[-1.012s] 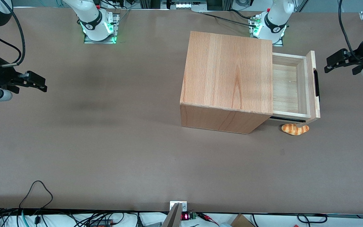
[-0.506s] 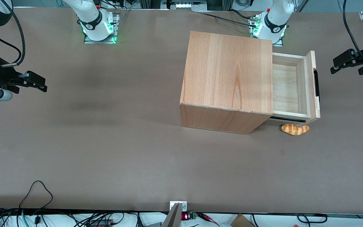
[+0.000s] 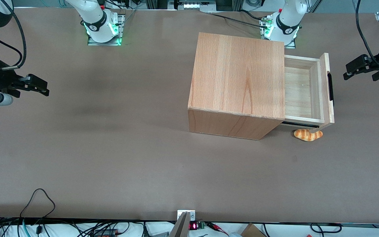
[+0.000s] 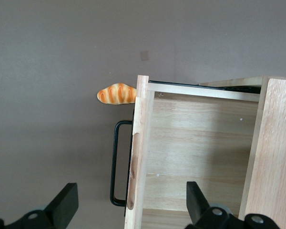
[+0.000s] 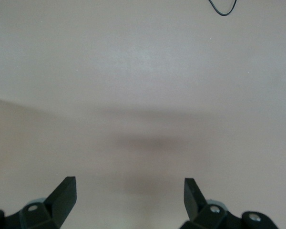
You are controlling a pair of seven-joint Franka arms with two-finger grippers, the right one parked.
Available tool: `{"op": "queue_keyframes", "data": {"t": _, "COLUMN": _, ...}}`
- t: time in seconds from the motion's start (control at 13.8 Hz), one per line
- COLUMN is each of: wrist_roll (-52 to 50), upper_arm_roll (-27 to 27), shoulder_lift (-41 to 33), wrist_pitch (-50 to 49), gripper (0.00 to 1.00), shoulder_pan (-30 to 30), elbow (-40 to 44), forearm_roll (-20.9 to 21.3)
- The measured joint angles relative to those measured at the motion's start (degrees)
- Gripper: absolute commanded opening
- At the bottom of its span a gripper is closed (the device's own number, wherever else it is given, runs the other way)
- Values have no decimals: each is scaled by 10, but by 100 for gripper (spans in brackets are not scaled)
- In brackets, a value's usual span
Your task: Open top drawer with left arm
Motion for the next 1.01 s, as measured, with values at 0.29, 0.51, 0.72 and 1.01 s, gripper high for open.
{"op": "queue_keyframes", "data": {"t": 0.29, "wrist_roll": 0, "upper_arm_roll": 0, "shoulder_lift": -1, "wrist_pitch": -7, "gripper": 100, "shoulder_pan": 0, "elbow": 6, "forearm_roll": 0}}
{"op": "queue_keyframes", "data": {"t": 0.51, "wrist_roll": 0, "upper_arm_roll": 0, "shoulder_lift": -1, "wrist_pitch": -7, "gripper": 100, "shoulder_pan": 0, "elbow": 9, "forearm_roll": 0}}
{"op": "queue_keyframes", "data": {"t": 0.72, "wrist_roll": 0, "upper_arm_roll": 0, "shoulder_lift": -1, "wrist_pitch": -8, "gripper": 100, "shoulder_pan": 0, "elbow": 13, "forearm_roll": 0}}
{"op": "queue_keyframes", "data": {"t": 1.01, "wrist_roll": 0, "upper_arm_roll": 0, "shoulder_lift": 0, "wrist_pitch": -19, "gripper": 100, "shoulder_pan": 0, "elbow": 29, "forearm_roll": 0}}
